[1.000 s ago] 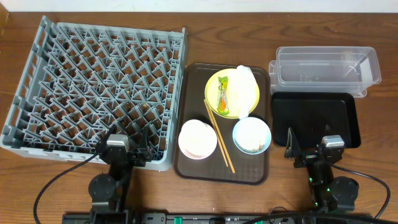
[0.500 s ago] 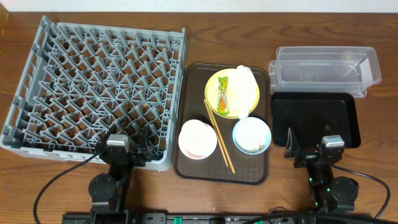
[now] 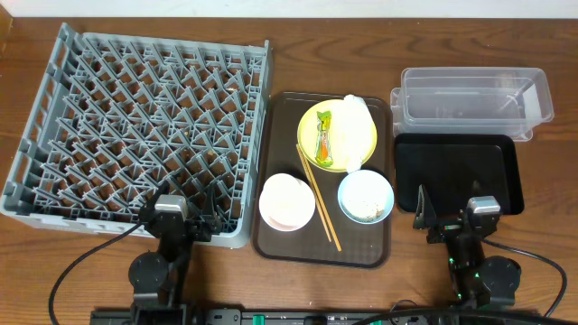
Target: Sort waste into correct bins and load items into the dishwasher
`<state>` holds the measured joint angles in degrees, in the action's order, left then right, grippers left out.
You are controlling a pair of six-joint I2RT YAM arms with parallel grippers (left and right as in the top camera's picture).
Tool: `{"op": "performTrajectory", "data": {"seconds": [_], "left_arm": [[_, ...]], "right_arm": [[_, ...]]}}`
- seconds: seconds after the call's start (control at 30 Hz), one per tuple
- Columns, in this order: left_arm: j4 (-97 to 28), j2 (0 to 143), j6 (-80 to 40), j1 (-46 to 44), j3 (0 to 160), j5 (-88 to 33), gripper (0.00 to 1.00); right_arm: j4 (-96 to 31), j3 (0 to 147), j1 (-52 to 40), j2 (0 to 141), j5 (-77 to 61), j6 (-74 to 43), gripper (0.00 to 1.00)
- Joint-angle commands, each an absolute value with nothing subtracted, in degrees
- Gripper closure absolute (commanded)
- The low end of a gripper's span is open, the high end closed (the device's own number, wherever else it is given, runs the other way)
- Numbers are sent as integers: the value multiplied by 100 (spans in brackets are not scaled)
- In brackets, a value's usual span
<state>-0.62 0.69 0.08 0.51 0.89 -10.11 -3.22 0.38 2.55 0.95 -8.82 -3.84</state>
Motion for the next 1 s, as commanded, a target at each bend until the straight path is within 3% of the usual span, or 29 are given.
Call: {"op": "performTrajectory", "data": {"seconds": [0.0,0.63,0.97], "left_arm": [[-298,23,82,12,23,-1092,11],[-517,165,-440,12,327,-1087,11],[-1439,1780,-217,14,1782,-1083,11]], "right_arm": [[-346,32,226,49,-821,-375,1],[-384,165,226,141,-674,-464,1],[-403,1420,226,1747,-631,-464,1]]}}
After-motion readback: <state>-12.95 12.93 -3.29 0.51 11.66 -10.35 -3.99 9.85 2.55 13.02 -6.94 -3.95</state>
